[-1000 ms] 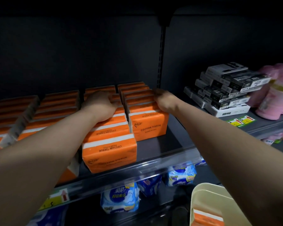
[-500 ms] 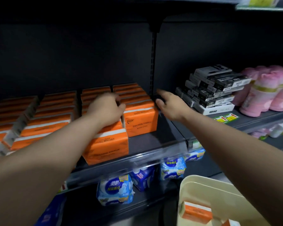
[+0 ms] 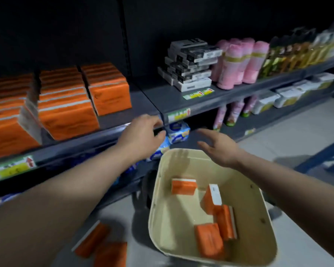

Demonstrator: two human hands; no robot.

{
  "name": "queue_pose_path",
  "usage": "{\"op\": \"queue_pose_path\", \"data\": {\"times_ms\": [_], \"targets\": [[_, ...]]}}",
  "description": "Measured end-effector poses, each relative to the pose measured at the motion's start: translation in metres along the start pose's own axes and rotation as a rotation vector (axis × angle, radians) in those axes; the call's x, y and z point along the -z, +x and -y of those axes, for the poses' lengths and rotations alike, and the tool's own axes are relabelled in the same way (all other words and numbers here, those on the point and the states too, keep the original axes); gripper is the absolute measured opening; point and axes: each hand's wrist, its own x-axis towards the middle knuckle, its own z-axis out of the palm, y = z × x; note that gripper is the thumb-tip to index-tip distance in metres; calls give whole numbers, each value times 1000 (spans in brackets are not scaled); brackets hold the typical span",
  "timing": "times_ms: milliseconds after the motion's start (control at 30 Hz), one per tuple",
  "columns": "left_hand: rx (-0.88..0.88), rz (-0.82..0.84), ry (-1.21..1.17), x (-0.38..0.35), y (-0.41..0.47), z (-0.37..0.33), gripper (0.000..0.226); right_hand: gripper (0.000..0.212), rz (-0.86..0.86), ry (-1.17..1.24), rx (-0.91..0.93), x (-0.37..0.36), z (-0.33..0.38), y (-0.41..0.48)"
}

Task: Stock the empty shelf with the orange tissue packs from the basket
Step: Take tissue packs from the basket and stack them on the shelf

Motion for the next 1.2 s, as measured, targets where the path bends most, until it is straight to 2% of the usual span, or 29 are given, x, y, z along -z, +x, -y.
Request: {"op": "queue_pose_path", "data": {"times_ms": [133,333,600,700,833,1000,1067,1133,1200], "targets": [[-9,199,-17,-62,-19,-21,30,50,99,-19,-175,-21,-47,-41],[65,454,24,-162,-17,-16,44,51,237,5,-310,-62,-103,-47],[91,646,202,-276,-7,21,48,58,311,74,-409,-117,-155,-21],[51,672,267,-299,-3,32,40,60,327,82,-454,-130,-168,-15],[-125,612,414,-317,-4,42,33,61,320,132,-520,-142,-179,-9],[-141,611,508,-322,-5,38,30,62,341,158,-581,-157,-185,-6],[-90,638,512,-316,-2,32,27,63,359,148,-609,-161,-183,-7],[59,670,403,-300,5,23,24,61,375,129,-625,-165,-180,-8],[151,666,289,-280,10,14,24,46,370,121,-620,-170,-176,-10]]}}
